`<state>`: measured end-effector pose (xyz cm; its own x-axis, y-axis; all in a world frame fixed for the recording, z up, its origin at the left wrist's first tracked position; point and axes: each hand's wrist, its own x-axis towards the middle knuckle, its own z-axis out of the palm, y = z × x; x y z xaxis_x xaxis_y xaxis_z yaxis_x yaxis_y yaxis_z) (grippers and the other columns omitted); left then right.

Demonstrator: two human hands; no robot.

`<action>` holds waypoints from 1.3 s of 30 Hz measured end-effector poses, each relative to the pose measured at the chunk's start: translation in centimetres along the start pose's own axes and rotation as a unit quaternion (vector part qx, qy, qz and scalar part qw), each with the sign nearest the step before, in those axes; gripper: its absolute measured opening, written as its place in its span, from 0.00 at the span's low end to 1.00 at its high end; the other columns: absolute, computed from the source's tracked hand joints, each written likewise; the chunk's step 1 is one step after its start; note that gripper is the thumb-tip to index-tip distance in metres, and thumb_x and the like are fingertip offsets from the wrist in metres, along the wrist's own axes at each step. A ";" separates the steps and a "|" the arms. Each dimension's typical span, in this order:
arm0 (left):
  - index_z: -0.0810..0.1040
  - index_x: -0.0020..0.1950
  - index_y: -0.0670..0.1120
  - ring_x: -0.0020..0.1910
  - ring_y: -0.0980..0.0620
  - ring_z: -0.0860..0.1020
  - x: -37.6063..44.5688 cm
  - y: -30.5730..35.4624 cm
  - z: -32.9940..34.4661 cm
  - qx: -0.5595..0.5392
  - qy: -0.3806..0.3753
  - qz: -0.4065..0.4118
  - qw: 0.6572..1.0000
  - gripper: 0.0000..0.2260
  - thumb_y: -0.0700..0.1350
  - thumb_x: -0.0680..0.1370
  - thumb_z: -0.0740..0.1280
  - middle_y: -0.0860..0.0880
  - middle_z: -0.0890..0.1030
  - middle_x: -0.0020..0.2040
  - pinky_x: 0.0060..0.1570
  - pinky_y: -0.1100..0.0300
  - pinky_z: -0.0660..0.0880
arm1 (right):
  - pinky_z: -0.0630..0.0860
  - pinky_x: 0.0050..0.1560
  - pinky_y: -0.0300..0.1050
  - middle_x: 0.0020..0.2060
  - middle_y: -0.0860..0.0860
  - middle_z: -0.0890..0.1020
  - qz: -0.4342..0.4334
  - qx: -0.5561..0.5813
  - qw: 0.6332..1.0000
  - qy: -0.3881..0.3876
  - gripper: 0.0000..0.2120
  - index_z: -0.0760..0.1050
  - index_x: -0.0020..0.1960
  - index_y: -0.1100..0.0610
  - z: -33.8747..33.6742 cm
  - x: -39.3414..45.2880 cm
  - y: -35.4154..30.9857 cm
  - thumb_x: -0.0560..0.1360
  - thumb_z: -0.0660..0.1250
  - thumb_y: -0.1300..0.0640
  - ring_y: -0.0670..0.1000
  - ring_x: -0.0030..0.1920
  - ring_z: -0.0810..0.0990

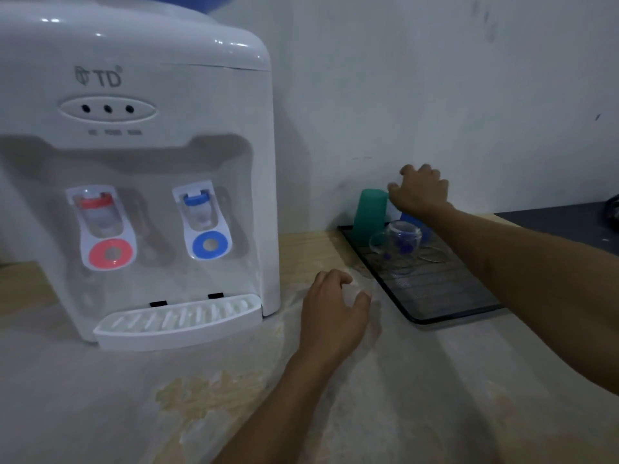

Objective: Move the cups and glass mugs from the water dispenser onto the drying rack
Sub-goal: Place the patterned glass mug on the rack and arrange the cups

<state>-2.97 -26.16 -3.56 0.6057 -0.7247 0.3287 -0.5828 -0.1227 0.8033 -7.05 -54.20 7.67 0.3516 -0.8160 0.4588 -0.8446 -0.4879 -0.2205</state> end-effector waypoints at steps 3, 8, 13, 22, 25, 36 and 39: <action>0.78 0.64 0.50 0.58 0.57 0.74 0.1 0.0 0.1 0.000 0.002 -0.002 1.000 0.14 0.54 0.81 0.68 0.54 0.76 0.60 0.58 0.63 0.70 | 0.68 0.69 0.60 0.71 0.64 0.71 0.027 -0.019 0.999 -0.037 0.29 0.69 0.75 0.55 -0.5 1.3 3.0 0.77 0.67 0.46 0.67 0.70 0.70; 0.78 0.64 0.51 0.59 0.57 0.75 0.2 -0.1 0.2 0.002 0.006 -0.005 1.000 0.14 0.55 0.81 0.69 0.56 0.76 0.60 0.59 0.63 0.72 | 0.76 0.64 0.54 0.68 0.63 0.78 0.018 0.059 0.992 -0.108 0.30 0.73 0.74 0.57 1.1 2.3 5.0 0.74 0.76 0.58 0.64 0.67 0.76; 0.79 0.62 0.52 0.58 0.58 0.75 0.3 -0.3 0.3 0.007 0.015 0.002 1.000 0.13 0.55 0.80 0.69 0.57 0.76 0.59 0.60 0.61 0.74 | 0.76 0.59 0.53 0.65 0.63 0.79 0.019 0.072 0.994 -0.081 0.27 0.74 0.72 0.58 1.8 2.8 4.9 0.74 0.75 0.61 0.64 0.65 0.76; 0.79 0.61 0.51 0.58 0.58 0.76 0.4 -0.2 0.3 0.002 0.015 0.001 1.000 0.11 0.53 0.80 0.69 0.56 0.77 0.58 0.55 0.65 0.71 | 0.74 0.67 0.63 0.69 0.64 0.74 0.045 0.096 0.993 -0.059 0.36 0.61 0.79 0.55 0.5 1.0 5.6 0.77 0.71 0.43 0.67 0.65 0.77; 0.79 0.61 0.51 0.58 0.58 0.76 0.3 -0.3 0.2 0.002 0.006 0.005 1.000 0.11 0.54 0.80 0.70 0.56 0.77 0.58 0.55 0.65 0.72 | 0.74 0.67 0.65 0.69 0.64 0.73 0.024 0.098 0.994 -0.036 0.35 0.62 0.79 0.54 -0.4 -0.8 6.1 0.79 0.68 0.41 0.67 0.66 0.77; 0.75 0.64 0.50 0.61 0.53 0.76 -1.4 0.6 0.0 0.105 -0.049 0.021 0.993 0.19 0.58 0.78 0.69 0.53 0.75 0.62 0.63 0.54 0.75 | 0.74 0.60 0.48 0.61 0.58 0.79 -0.107 0.220 0.963 0.110 0.20 0.77 0.65 0.60 -3.2 -17.1 6.9 0.76 0.75 0.55 0.57 0.61 0.78; 0.73 0.66 0.48 0.61 0.51 0.76 -2.2 1.2 -0.1 0.151 -0.066 0.040 0.985 0.22 0.59 0.78 0.68 0.52 0.74 0.63 0.61 0.55 0.74 | 0.74 0.65 0.49 0.64 0.56 0.78 -0.147 0.231 0.955 0.112 0.21 0.77 0.66 0.58 -2.4 -22.2 6.4 0.74 0.76 0.58 0.55 0.63 0.76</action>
<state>-4.95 -24.61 -3.23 0.4864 -0.8199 0.3019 -0.7731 -0.2429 0.5860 -21.22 -38.46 -1.85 0.4078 -0.5605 0.7208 -0.4358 -0.8132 -0.3858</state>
